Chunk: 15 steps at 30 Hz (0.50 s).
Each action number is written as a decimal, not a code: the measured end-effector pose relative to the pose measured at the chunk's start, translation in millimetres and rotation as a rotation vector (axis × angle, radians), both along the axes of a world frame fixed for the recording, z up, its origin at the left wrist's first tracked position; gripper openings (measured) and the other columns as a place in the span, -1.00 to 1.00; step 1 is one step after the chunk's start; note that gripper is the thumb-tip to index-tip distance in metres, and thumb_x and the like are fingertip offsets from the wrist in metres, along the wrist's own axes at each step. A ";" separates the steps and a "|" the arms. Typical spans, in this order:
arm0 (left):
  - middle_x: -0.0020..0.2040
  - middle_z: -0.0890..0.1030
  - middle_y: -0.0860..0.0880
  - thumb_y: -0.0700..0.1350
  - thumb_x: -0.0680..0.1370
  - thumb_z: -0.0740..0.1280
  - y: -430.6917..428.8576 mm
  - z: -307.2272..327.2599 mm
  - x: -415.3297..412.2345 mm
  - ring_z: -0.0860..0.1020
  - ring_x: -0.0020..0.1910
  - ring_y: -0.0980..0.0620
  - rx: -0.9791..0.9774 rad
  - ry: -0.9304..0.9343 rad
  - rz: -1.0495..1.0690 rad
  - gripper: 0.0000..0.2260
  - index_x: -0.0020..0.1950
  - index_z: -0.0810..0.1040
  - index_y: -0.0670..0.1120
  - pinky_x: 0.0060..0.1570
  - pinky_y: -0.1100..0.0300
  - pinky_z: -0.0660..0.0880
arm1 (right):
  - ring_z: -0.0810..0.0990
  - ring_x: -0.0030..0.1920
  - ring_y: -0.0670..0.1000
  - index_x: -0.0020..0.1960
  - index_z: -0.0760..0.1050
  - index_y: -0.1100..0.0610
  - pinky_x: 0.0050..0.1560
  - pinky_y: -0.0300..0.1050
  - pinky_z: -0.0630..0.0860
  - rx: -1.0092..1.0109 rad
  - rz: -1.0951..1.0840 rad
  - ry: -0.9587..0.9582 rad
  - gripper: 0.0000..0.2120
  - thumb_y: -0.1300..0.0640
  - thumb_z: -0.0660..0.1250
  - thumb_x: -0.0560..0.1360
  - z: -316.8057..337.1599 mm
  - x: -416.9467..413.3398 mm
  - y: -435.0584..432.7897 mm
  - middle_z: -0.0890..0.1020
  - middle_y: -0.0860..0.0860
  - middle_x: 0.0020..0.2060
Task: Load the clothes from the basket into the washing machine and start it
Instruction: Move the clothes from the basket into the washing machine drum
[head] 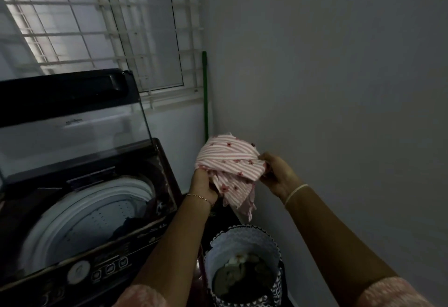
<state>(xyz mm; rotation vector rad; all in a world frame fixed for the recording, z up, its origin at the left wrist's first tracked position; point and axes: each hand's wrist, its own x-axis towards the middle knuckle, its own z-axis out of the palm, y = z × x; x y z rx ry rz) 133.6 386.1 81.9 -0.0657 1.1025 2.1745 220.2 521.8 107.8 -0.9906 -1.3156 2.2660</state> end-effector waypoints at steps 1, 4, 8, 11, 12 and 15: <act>0.38 0.45 -0.16 0.02 0.64 0.10 1.7 2.8 -0.2 0.52 0.09 -0.12 0.020 -0.008 0.008 -0.60 0.40 0.40 -0.15 0.17 0.01 0.38 | 0.44 -0.34 -0.02 -0.24 0.41 0.14 -0.36 -0.22 0.51 0.048 0.012 -0.014 -0.86 0.27 0.23 0.49 -2.6 0.4 -3.8 0.45 0.07 -0.38; 0.34 0.46 -0.13 -0.01 0.65 0.06 5.8 13.3 1.6 0.49 0.19 -0.13 0.087 -0.015 -0.002 -0.61 0.41 0.39 -0.14 0.19 0.03 0.36 | 0.48 -0.14 -0.02 -0.04 0.48 0.06 -0.04 0.00 0.42 0.210 0.148 -0.129 -0.92 0.06 0.28 0.51 -7.7 3.6 -15.2 0.54 0.01 -0.18; 0.36 0.47 -0.14 -0.01 0.65 0.04 11.4 23.5 -1.9 0.53 0.09 -0.12 0.166 -0.004 -0.013 -0.61 0.41 0.40 -0.12 0.21 0.00 0.37 | 0.50 -0.25 0.00 -0.11 0.56 -0.01 -0.10 -0.04 0.47 0.052 0.287 -0.063 -0.61 -0.33 0.30 0.38 -8.4 7.2 -19.6 0.58 -0.02 -0.30; 0.28 0.52 -0.14 0.01 0.65 0.04 14.3 28.6 -3.4 0.54 0.05 -0.10 0.173 0.022 -0.016 -0.62 0.38 0.42 -0.12 0.09 0.00 0.44 | 0.61 -0.01 0.09 0.14 0.58 0.02 0.15 0.12 0.53 -0.004 0.311 0.029 -0.27 -0.48 0.29 0.19 -8.7 4.3 -19.7 0.67 0.07 -0.03; 0.26 0.52 -0.13 0.01 0.65 0.04 14.6 28.4 -4.6 0.54 0.06 -0.10 0.167 0.021 -0.019 -0.62 0.38 0.42 -0.12 0.08 0.00 0.44 | 0.59 0.12 0.11 0.23 0.53 0.03 0.20 0.15 0.51 -0.036 0.331 0.064 -0.22 -0.47 0.28 0.20 -6.5 3.9 -21.8 0.65 0.09 0.11; 0.30 0.52 -0.12 0.04 0.63 0.12 14.1 26.9 -6.3 0.50 0.25 -0.15 0.087 0.024 -0.041 -0.61 0.38 0.44 -0.11 0.22 -0.04 0.41 | 0.59 0.18 0.12 0.26 0.51 0.08 0.14 0.10 0.56 -0.131 0.370 0.232 -0.36 -0.33 0.24 0.37 4.7 3.3 -29.5 0.61 0.14 0.20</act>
